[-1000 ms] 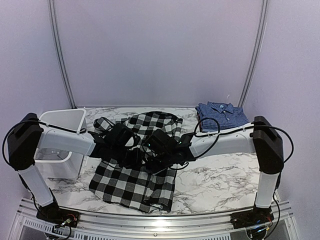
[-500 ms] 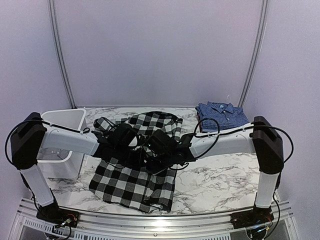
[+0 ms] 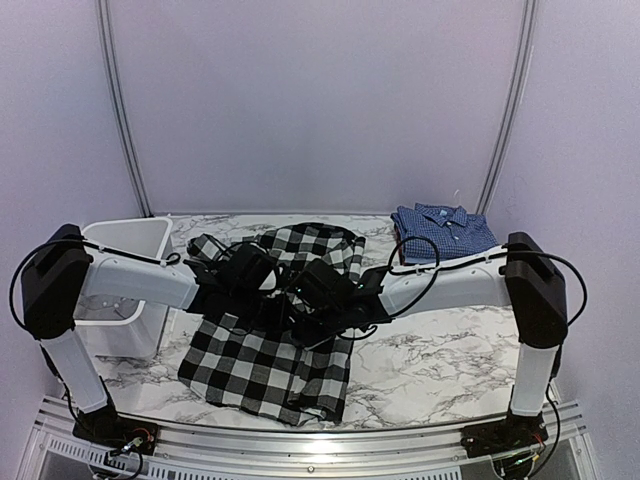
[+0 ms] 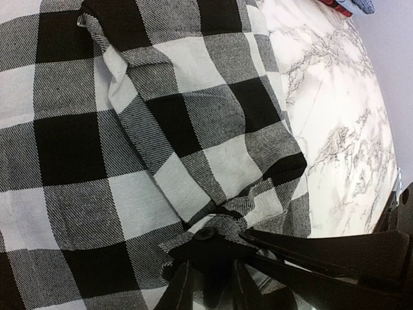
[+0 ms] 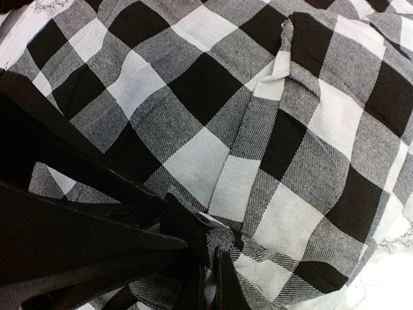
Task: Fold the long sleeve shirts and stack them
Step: Smooth out the 1/3-folded shirt at the center of the board.
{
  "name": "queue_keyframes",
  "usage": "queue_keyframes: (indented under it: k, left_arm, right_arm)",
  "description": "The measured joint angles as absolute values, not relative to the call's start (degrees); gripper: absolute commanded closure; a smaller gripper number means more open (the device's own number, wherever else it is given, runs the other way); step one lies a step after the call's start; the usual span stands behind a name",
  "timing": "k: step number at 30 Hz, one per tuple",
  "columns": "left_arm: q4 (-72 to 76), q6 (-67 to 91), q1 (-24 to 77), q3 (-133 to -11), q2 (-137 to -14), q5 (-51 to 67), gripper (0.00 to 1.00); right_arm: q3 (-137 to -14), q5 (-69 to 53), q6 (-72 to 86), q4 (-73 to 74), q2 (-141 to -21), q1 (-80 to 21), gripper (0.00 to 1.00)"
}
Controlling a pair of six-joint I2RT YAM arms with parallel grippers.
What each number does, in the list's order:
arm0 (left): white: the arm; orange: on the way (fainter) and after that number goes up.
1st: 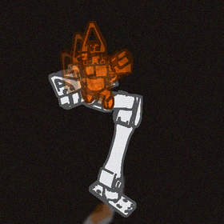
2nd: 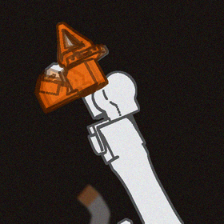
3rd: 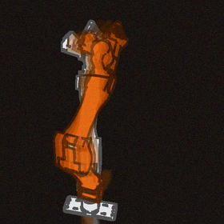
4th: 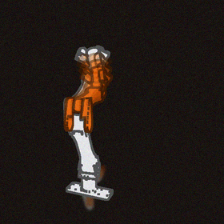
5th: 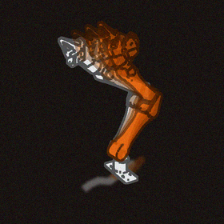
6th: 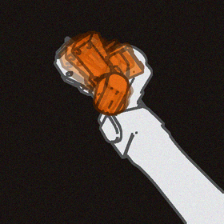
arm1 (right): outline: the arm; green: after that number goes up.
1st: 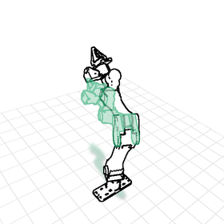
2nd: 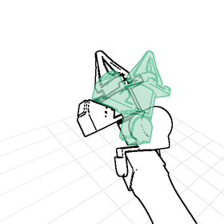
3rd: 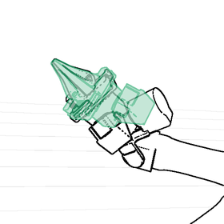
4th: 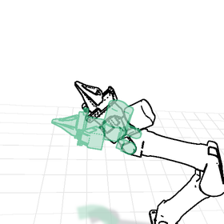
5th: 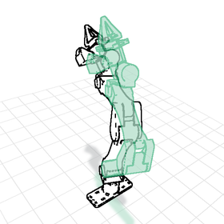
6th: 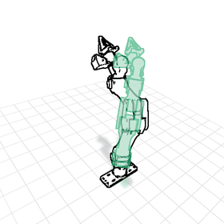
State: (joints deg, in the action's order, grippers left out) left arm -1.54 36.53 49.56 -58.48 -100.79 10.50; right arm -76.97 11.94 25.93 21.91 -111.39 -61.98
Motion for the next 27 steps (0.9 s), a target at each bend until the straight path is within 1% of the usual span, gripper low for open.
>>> queue_keyframes:
  k: [7, 27]
  left_arm:
    - [-1.9, 35.3, 49.9, -59.4, -101.1, 9.7, 0.80]
    - [-3.0, 35.1, 50.8, -58.8, -101.6, 8.4, 0.81]
  right_arm:
    - [-77.0, 12.0, 26.0, 21.9, -111.4, -62.0, 1.00]
    - [-75.5, 10.8, 26.9, 21.4, -111.0, -61.1, 1.00]
